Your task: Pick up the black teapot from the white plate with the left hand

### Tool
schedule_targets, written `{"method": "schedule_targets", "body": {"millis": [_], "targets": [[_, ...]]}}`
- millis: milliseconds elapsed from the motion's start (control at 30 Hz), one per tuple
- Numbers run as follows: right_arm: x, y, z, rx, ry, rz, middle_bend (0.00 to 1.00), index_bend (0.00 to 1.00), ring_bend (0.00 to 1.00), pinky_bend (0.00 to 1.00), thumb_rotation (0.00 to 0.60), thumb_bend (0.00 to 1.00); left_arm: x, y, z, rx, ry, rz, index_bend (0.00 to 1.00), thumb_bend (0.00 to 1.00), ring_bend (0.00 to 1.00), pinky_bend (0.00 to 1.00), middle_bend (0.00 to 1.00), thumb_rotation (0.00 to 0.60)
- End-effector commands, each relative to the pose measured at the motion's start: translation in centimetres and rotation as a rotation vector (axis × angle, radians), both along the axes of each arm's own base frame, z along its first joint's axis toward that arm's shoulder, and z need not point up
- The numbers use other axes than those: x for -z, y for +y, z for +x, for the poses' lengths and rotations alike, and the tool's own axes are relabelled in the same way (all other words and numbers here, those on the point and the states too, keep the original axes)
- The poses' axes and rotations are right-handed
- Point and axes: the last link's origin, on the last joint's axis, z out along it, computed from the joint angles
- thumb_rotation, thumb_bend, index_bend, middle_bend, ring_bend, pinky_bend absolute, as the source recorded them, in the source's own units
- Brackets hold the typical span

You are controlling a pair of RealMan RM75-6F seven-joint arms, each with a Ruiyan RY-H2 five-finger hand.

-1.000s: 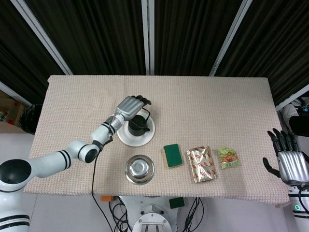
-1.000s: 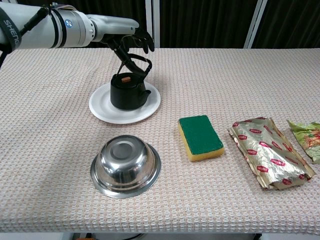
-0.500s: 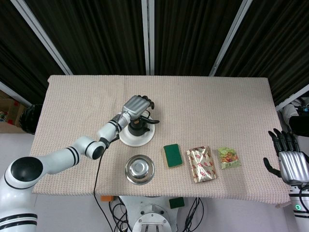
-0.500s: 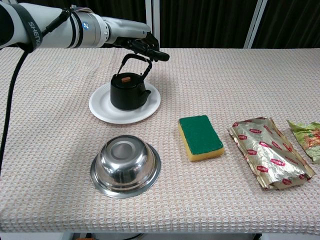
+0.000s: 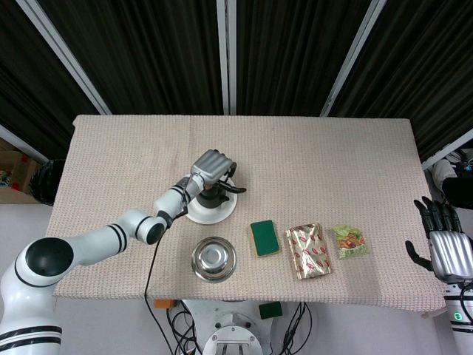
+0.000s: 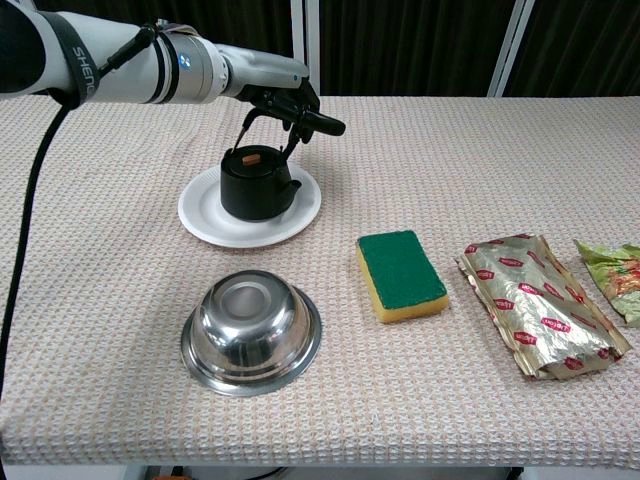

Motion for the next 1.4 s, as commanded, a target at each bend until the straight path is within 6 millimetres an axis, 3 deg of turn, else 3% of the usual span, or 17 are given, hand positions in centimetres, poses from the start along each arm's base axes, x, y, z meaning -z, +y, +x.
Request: {"method": "schedule_targets", "body": {"millis": [33,633,1400], "targets": [[0.0,0.0,0.0,0.001,0.000,-0.001,0.00,0.00,0.00,0.00,0.600,0.33,-0.3,-0.1,0.1,0.016,0.007,0.011,0.50,0.00,0.41,0.28,0.53,0.089],[0.2,-0.1,-0.1,0.016,-0.003,0.000,0.00,0.00,0.00,0.00,0.600,0.33,-2.2,-0.7,-1.2,0.035,0.038,0.043,0.63,0.00,0.55,0.27,0.68,0.088],[0.1,-0.3,-0.3,0.036,-0.013,0.009,0.00,0.00,0.00,0.00,0.600,0.33,-2.7,-1.4,-1.9,-0.019,0.031,-0.036,0.75,0.00,0.73,0.27,0.86,0.088]]}}
